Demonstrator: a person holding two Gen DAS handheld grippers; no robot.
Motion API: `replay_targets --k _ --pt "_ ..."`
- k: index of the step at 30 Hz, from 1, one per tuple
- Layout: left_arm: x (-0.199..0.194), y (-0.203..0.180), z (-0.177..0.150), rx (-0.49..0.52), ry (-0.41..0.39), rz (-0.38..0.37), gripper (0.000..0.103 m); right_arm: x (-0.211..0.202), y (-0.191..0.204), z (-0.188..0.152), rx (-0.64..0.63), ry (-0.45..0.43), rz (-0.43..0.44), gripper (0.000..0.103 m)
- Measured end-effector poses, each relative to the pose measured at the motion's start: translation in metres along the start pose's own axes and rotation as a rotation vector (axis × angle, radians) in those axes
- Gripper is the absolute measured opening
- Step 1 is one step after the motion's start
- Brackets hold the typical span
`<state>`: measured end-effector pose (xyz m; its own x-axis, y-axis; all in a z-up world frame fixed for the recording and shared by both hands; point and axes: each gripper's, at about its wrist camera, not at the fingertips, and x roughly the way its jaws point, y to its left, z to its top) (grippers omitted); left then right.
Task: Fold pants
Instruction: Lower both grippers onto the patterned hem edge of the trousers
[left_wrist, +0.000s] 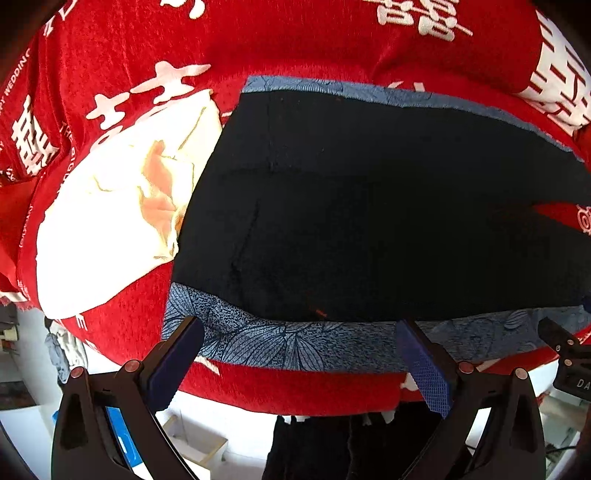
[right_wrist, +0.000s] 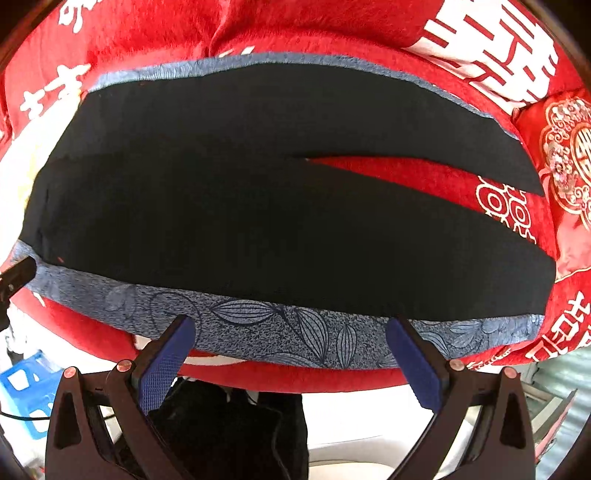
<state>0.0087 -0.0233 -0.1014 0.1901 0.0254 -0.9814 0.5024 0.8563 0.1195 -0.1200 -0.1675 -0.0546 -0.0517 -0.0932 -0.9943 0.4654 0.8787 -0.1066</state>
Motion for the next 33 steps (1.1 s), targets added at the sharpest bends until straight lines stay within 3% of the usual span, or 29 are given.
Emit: replay_targets --k 11,14,21,33 --pt "0.021 0.004 -0.004 -0.007 0.044 -0.02 0.103 0.017 0.015 0.002 -0.039 0.031 -0.015 0.103" --pt "0.023 0.004 -0.005 -0.007 0.051 -0.026 0.103 0.023 0.015 0.006 -0.026 0.056 0.014 0.103" --pt "0.024 0.009 -0.005 -0.021 0.052 -0.024 0.103 0.03 0.012 0.013 0.015 0.145 0.168 0.103" --pt "0.025 0.006 0.005 -0.012 0.04 -0.007 0.103 0.027 0.008 0.016 0.038 0.143 0.177 0.103"
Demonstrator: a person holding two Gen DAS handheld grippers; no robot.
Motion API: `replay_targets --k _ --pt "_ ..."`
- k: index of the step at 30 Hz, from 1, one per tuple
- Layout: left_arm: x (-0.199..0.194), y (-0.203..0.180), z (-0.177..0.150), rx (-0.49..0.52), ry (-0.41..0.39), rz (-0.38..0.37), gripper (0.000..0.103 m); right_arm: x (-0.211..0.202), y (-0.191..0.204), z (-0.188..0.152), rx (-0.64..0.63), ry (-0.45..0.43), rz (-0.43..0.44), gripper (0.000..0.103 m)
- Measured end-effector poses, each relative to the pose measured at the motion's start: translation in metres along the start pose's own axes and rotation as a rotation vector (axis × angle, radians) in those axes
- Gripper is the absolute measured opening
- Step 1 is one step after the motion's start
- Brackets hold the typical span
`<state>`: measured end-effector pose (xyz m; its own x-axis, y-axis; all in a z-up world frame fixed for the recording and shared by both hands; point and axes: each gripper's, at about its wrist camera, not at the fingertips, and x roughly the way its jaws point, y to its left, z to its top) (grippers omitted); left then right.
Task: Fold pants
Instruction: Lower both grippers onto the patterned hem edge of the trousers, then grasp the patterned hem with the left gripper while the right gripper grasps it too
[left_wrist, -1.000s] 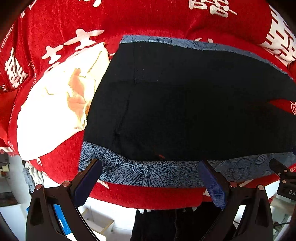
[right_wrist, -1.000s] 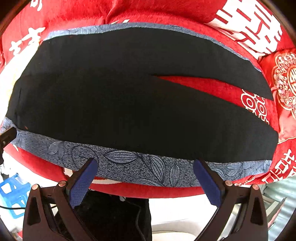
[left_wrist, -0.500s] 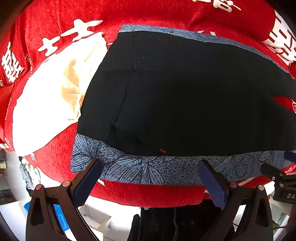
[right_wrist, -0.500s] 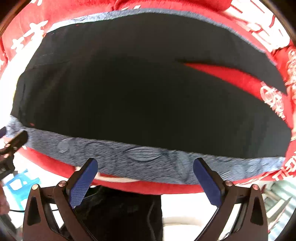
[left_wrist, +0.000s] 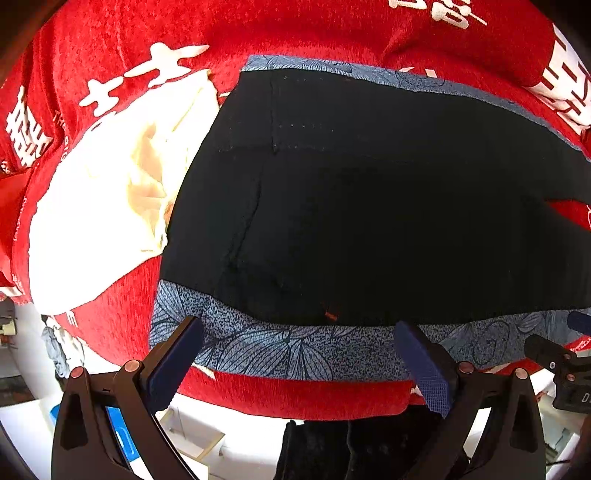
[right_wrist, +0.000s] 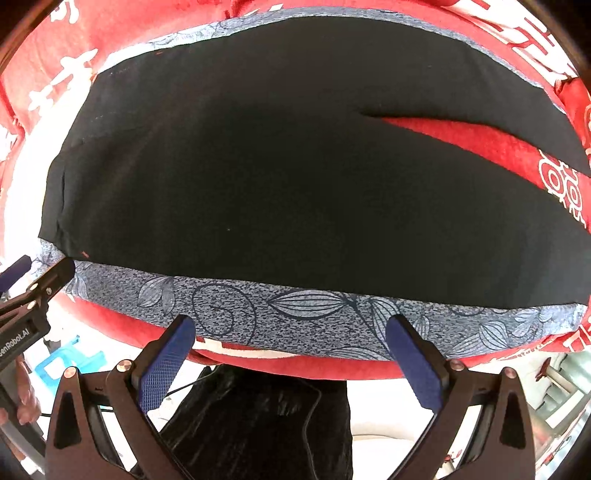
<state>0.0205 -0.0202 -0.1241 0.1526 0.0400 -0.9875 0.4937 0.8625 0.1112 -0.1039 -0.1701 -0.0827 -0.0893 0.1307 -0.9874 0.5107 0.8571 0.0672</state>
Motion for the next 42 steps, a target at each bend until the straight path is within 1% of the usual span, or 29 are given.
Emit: replay_targets --k 9,16,29,32,34,36,37,38,39,40,42 --pt "0.002 0.0 0.003 -0.001 -0.007 0.001 0.103 -0.003 -0.011 -0.002 0.024 -0.009 -0.011 0.103" --pt "0.005 0.002 0.001 0.0 0.0 0.007 0.103 -0.01 -0.011 -0.001 0.046 -0.017 0.002 0.103" --pt "0.006 -0.001 -0.002 0.005 0.015 0.026 0.103 -0.01 -0.012 -0.003 0.047 -0.021 -0.002 0.103" --pt "0.006 0.002 -0.004 -0.004 0.013 0.019 0.103 -0.009 -0.012 -0.004 0.05 -0.025 0.002 0.103" --pt "0.003 0.011 -0.007 -0.03 -0.003 -0.018 0.103 -0.01 -0.014 -0.006 0.056 -0.037 0.019 0.103" --pt "0.003 0.027 -0.011 -0.083 -0.013 -0.089 0.103 -0.012 -0.018 -0.01 0.076 -0.064 0.08 0.103" --pt "0.004 0.036 -0.014 -0.111 -0.017 -0.124 0.103 -0.013 -0.022 -0.013 0.092 -0.079 0.131 0.103" --pt "0.006 0.044 -0.018 -0.136 -0.024 -0.157 0.103 -0.012 -0.028 -0.018 0.118 -0.099 0.216 0.103" --pt "0.009 0.056 -0.024 -0.17 -0.035 -0.193 0.103 -0.011 -0.032 -0.021 0.135 -0.106 0.269 0.103" --pt "0.012 0.064 -0.028 -0.188 -0.041 -0.217 0.103 -0.005 -0.04 -0.027 0.171 -0.112 0.375 0.102" --pt "0.022 0.079 -0.04 -0.223 -0.038 -0.281 0.103 0.007 -0.052 -0.037 0.223 -0.124 0.539 0.099"
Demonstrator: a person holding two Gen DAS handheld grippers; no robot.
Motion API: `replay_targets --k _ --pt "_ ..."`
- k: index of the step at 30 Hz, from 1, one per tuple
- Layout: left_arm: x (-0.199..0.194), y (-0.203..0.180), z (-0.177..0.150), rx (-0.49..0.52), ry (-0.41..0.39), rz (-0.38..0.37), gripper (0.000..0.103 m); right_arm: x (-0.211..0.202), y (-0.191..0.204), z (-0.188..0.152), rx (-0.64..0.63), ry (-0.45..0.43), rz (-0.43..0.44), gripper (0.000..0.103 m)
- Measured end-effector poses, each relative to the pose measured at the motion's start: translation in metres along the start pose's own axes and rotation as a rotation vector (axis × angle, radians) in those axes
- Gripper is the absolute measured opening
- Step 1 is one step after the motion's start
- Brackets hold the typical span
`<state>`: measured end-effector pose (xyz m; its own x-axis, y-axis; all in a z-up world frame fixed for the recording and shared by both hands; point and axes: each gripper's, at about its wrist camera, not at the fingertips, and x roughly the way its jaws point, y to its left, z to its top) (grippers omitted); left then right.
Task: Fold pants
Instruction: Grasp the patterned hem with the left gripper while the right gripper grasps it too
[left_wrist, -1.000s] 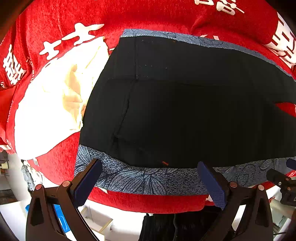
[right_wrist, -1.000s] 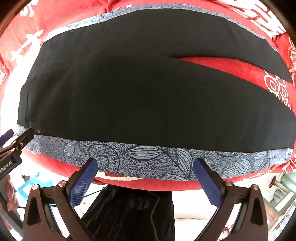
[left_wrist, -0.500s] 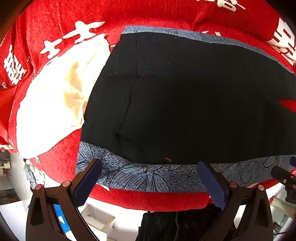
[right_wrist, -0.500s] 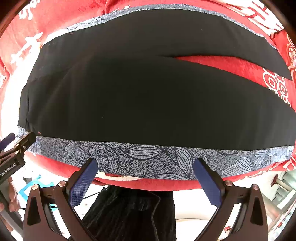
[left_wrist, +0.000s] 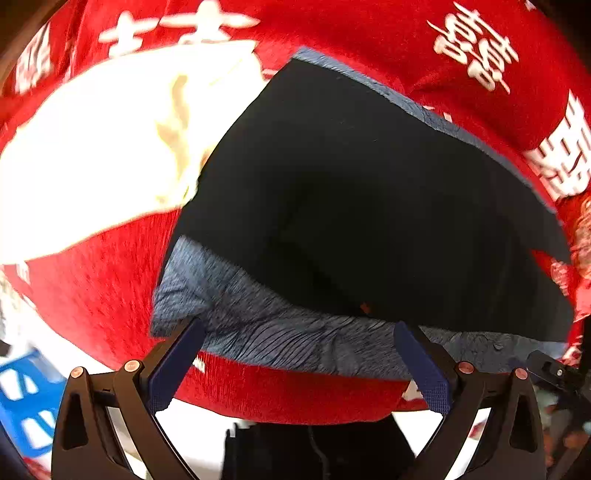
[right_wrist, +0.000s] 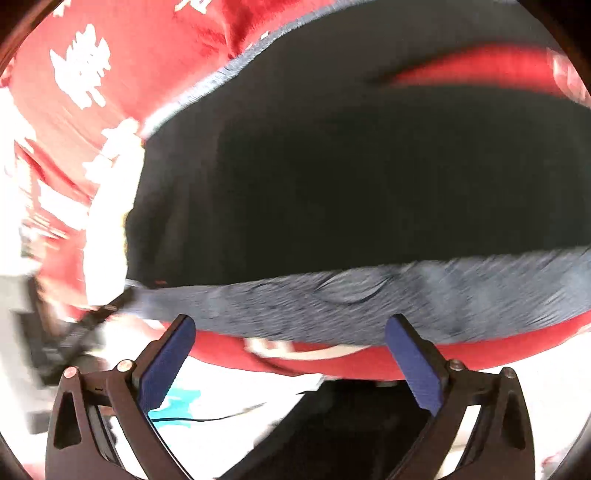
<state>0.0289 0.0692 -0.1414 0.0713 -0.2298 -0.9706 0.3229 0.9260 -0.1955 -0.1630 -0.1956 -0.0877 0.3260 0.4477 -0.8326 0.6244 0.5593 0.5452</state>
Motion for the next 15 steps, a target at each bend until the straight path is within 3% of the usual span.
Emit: replay_targets --k 3,9,13,15 --pt "0.013 0.02 -0.013 -0.047 0.046 -0.081 0.103 0.011 -0.021 -0.017 0.06 -0.007 0.106 0.073" --pt "0.034 0.022 -0.029 -0.073 0.111 -0.178 0.103 0.03 -0.051 -0.038 0.142 -0.016 0.234 0.067" --pt "0.034 0.012 -0.024 -0.087 0.079 -0.183 0.103 0.029 -0.059 -0.038 0.163 -0.042 0.295 0.067" --pt "0.031 0.01 -0.02 -0.104 0.065 -0.222 0.103 0.027 -0.061 -0.037 0.163 -0.053 0.324 0.067"
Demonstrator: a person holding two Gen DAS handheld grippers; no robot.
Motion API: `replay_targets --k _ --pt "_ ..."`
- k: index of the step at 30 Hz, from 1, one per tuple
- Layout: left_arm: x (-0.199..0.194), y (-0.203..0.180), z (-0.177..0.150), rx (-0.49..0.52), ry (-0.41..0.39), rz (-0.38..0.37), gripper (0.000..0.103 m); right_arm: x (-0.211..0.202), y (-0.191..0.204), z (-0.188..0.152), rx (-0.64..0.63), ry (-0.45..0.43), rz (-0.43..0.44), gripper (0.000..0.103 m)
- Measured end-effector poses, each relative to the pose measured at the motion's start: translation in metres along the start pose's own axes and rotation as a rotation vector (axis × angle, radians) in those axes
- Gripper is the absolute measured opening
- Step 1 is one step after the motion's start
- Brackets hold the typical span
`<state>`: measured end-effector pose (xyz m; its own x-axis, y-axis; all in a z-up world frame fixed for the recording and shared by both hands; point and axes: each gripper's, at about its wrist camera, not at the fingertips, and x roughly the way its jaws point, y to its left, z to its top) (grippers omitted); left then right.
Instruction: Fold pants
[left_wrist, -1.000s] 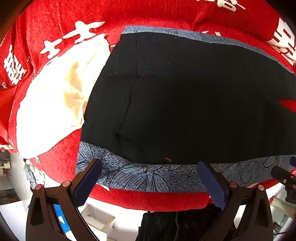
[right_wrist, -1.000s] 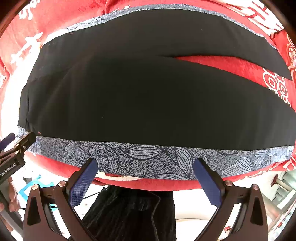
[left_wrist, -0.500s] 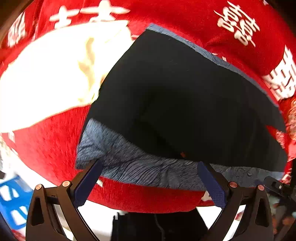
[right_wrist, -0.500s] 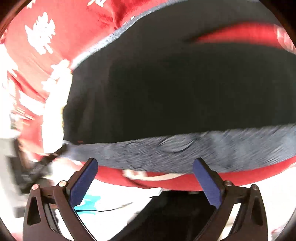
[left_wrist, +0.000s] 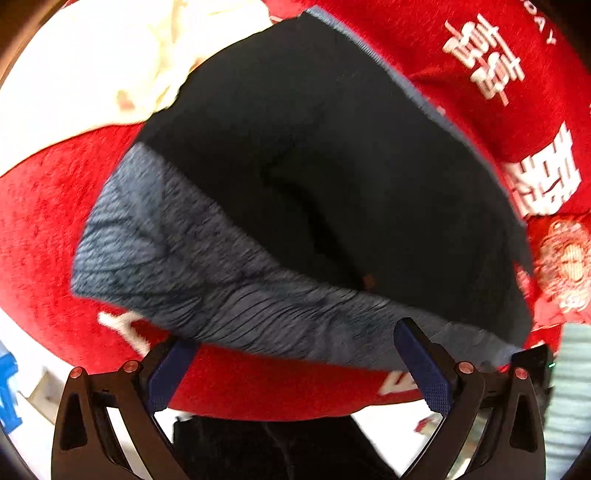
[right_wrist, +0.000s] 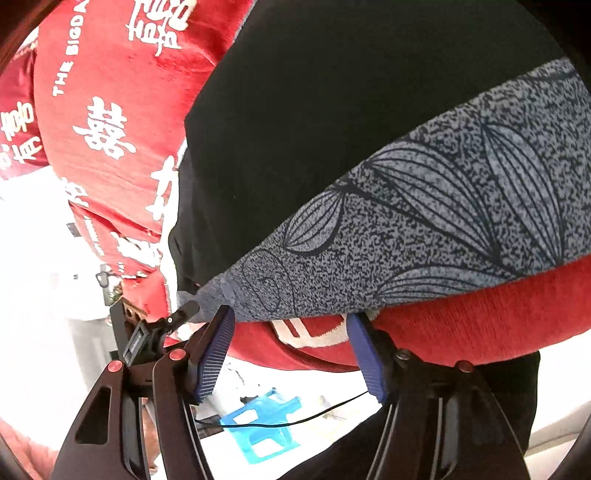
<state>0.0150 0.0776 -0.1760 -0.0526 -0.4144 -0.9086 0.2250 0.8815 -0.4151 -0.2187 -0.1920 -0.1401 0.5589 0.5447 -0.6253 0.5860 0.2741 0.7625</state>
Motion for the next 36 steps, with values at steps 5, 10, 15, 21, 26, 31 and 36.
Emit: replay_targets --k 5,10,15,21,26,31,36 --pt "0.0 -0.004 0.005 -0.06 -0.021 -0.039 0.102 -0.003 -0.006 0.005 0.03 -0.062 0.126 0.067" --pt "-0.005 0.0 0.01 -0.105 -0.053 0.033 0.052 0.007 -0.013 0.004 0.15 -0.078 0.189 0.027" --pt "-0.024 -0.003 0.02 -0.081 -0.048 0.028 0.02 -0.002 0.016 0.008 0.119 -0.085 0.038 0.006" --pt "-0.067 -0.05 0.046 0.017 -0.131 0.056 0.02 -0.034 0.093 0.046 -0.089 -0.086 -0.006 0.006" --pt "-0.069 -0.093 0.119 0.05 -0.221 0.05 0.02 -0.035 0.133 0.116 -0.192 -0.024 -0.043 0.007" --pt "-0.026 -0.121 0.2 0.069 -0.265 0.111 0.021 -0.012 0.146 0.212 -0.217 0.031 -0.099 0.008" --pt "0.034 -0.118 0.246 0.057 -0.244 0.242 0.021 0.039 0.15 0.292 -0.274 0.095 -0.183 0.009"
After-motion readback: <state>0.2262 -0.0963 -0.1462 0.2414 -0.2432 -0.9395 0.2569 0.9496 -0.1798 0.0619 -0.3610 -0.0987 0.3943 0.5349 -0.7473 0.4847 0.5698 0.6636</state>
